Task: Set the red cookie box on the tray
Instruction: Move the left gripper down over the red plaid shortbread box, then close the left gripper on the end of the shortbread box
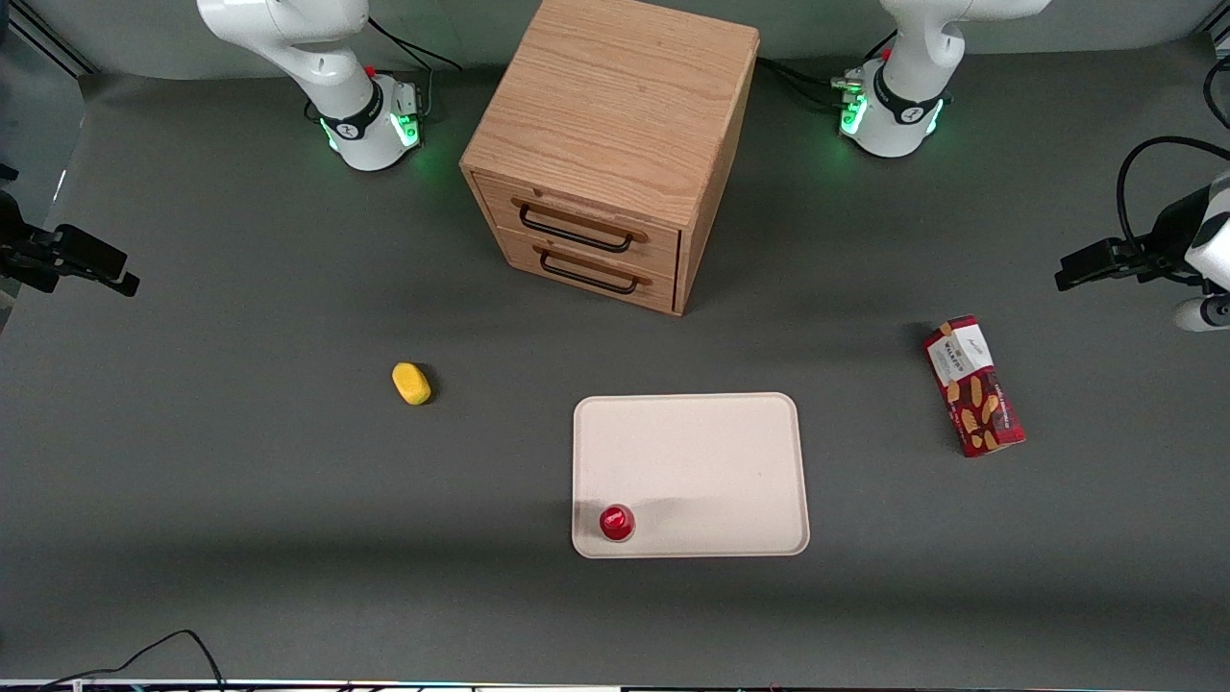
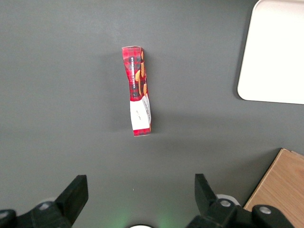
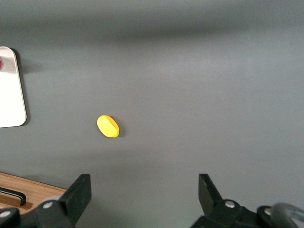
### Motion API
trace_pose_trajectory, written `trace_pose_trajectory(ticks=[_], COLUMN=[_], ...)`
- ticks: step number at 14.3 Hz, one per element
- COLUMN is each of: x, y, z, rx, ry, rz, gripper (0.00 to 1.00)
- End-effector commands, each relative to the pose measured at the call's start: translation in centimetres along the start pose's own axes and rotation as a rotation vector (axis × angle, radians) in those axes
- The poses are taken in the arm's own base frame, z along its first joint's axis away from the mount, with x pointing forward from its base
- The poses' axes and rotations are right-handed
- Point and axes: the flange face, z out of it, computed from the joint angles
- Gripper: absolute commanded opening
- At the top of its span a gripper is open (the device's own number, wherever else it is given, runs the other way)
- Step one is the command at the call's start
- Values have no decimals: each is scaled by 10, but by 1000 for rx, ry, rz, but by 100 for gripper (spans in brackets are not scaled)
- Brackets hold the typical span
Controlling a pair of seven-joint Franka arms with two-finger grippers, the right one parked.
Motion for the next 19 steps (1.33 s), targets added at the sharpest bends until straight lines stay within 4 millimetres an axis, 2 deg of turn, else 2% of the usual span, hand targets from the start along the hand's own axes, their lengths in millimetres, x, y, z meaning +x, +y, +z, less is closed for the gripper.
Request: trace_pose_trajectory(ticks=[1,4,5,7,8,11,13,16,17,19], x=[-2,-1,1,9,16,36,42,69,84,95], y=[-3,4,4,5,1,-15,-16,-21,-20,-22], z=[-13,-18,-13,10,31,118,168,249,289,324], rx=[19,46,47,51,53,54,43,39,39,29], ry=[-14,-16,-29,-61,-71,-57,-38,16,50,91], rz=[28,40,47,49,40,7,-12,-28,-28,-30], gripper=[100,100,100,100,100,100,100,100,100,100])
